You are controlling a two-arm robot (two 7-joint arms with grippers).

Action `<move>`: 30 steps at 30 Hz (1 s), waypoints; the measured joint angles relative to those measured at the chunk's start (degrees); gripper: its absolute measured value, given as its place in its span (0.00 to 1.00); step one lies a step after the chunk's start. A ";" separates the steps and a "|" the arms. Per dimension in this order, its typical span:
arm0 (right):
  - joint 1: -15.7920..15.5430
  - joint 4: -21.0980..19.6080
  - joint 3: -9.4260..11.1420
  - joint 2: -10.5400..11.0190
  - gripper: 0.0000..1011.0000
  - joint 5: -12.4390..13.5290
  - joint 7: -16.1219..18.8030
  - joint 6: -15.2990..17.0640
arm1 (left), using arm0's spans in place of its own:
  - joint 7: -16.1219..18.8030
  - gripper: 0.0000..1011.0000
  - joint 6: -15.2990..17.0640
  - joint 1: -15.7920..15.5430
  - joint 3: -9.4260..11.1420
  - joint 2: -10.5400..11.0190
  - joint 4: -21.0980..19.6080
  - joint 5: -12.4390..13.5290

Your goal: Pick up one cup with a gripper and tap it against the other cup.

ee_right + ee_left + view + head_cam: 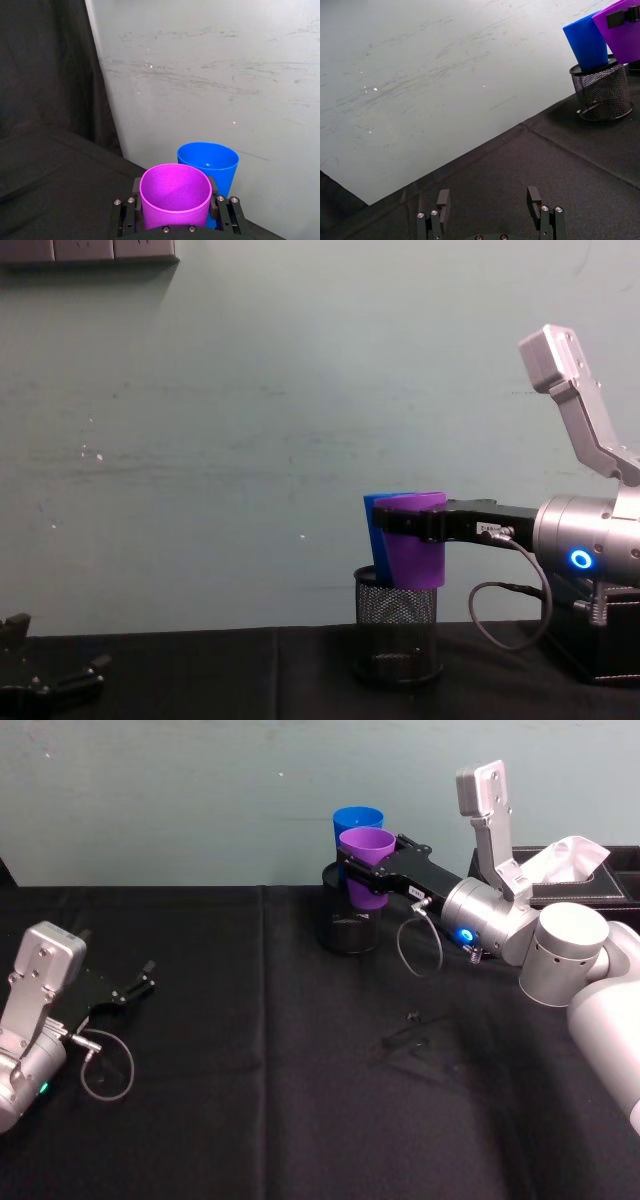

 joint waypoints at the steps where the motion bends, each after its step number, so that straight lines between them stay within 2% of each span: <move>1: 0.00 0.00 0.00 0.00 0.72 -0.01 0.00 -0.01 | 0.00 0.99 0.00 0.00 0.00 0.00 0.00 0.00; 6: 0.00 -0.58 -0.33 -0.03 0.72 -0.25 0.43 -0.34 | 0.00 0.99 0.00 0.00 0.00 0.00 0.00 0.00; 12: -3.00 -4.87 -0.23 1.28 0.72 0.30 1.17 0.20 | 0.00 0.99 0.00 0.00 0.00 0.00 0.00 0.00; 15: -5.25 -8.02 -0.01 2.34 0.72 0.93 1.21 0.61 | 0.00 0.99 0.00 0.00 0.00 0.00 0.00 0.00; 19: -10.16 -14.81 0.41 4.66 0.72 2.26 1.22 1.28 | 0.00 0.99 0.00 0.00 0.00 0.00 0.00 0.00; 22: -12.62 -17.93 0.56 5.88 0.72 2.96 1.25 1.32 | 0.00 0.99 0.00 0.00 0.00 0.00 0.00 0.00; 25: -16.53 -22.29 0.59 7.75 0.72 3.77 1.28 0.75 | 0.00 0.99 0.00 0.00 0.00 0.00 0.00 0.00; 30: -19.97 -24.73 0.31 9.07 0.72 4.34 1.54 -1.31 | 0.00 0.99 0.00 0.00 0.00 0.00 0.00 0.00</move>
